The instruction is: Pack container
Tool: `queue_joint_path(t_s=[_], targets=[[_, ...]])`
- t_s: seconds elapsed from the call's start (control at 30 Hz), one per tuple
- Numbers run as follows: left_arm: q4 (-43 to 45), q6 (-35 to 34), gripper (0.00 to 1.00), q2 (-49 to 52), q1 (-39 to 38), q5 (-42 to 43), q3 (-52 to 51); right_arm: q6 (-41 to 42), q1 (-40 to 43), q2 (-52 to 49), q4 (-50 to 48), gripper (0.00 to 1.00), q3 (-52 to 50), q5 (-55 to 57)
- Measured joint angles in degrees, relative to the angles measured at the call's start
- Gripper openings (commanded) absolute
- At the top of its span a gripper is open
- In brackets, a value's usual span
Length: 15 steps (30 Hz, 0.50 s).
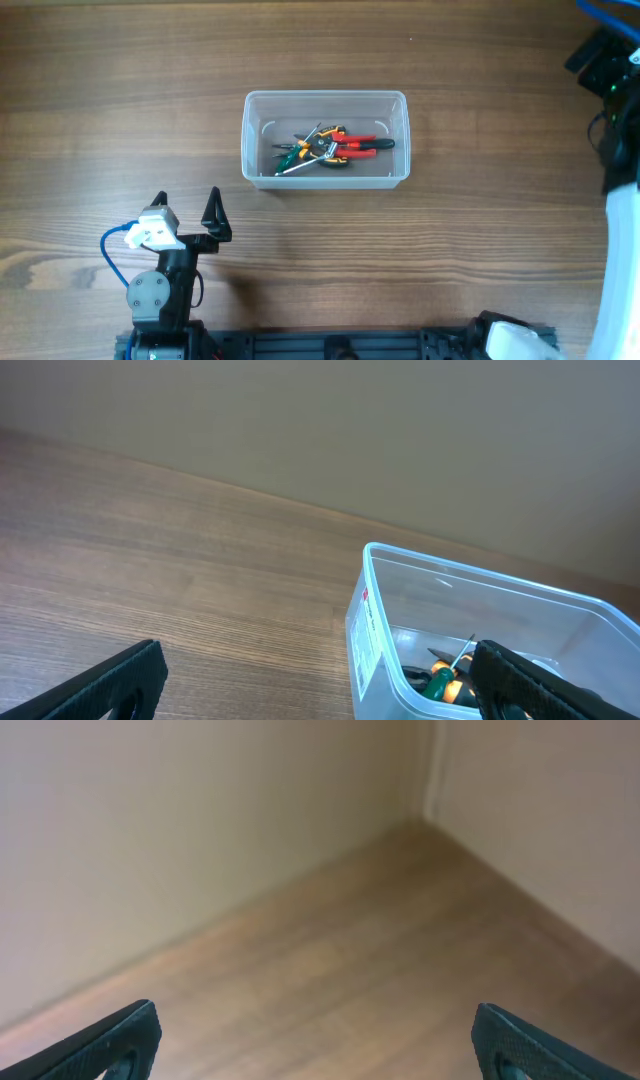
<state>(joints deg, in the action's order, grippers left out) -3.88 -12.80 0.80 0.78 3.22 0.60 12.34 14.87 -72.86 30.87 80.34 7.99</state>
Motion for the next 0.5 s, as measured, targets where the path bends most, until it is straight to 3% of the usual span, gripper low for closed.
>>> queue_joint_path(t_s=[0.23,0.5], targets=[[0.0,0.0,1.0,0.0,0.0,0.02,0.0,0.0,-6.56,13.18,-7.32,1.0,-6.67,0.0],[0.0,0.0,1.0,-0.02,0.0,0.0,0.0,2.82,-8.41,36.48,-31.98,1.0,-35.74,0.04]])
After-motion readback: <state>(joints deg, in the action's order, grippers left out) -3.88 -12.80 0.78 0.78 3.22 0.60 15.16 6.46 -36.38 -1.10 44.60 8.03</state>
